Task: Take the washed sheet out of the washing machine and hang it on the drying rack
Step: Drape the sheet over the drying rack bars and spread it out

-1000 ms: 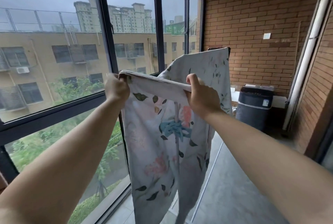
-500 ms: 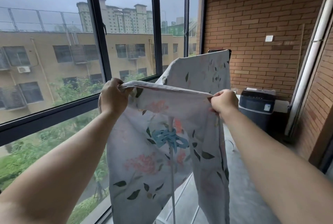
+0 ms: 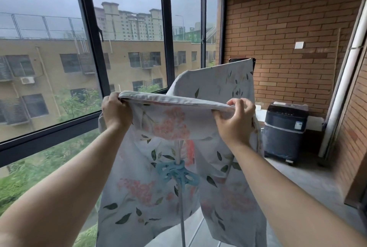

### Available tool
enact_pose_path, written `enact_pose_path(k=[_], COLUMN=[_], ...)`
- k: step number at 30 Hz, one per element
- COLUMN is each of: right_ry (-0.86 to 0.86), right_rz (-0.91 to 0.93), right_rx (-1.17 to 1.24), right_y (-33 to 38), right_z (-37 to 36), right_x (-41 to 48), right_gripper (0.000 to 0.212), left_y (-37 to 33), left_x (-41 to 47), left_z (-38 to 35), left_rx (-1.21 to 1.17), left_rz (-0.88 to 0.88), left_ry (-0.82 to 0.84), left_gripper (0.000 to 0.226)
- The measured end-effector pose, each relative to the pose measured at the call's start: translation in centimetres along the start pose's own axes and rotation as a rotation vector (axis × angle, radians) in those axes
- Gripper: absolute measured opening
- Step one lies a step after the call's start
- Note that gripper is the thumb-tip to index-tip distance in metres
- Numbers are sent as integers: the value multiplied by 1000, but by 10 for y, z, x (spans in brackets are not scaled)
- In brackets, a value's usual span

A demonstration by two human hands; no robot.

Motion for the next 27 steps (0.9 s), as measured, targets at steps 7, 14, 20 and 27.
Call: enact_pose_path(k=[7, 14, 20, 27], right_ry=[10, -16, -66, -263], right_rz=[44, -26, -90, -169], right_rx=[47, 18, 79, 53], right_y=[-2, -7, -3, 10], right_z=[-28, -49, -76, -101], right_x=[25, 46, 73, 107], right_gripper=[42, 47, 43, 46], left_y=[2, -8, -17, -32], left_x=[28, 54, 95, 163], left_z=[-25, -44, -80, -154], left_rx=[-50, -146, -349, -590], left_rz=[15, -11, -87, -158], left_ry=[-41, -51, 21, 206], left_gripper=[23, 21, 23, 21])
Point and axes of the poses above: each hand's wrist, its own x-axis towards the middle knuckle, its own z-axis out of the back of the hand, y = z × x, the point moved 10 cm from there along x, towards the middle knuckle, and after that the axes turned 10 degrees about -x, right-handed, at the moved point
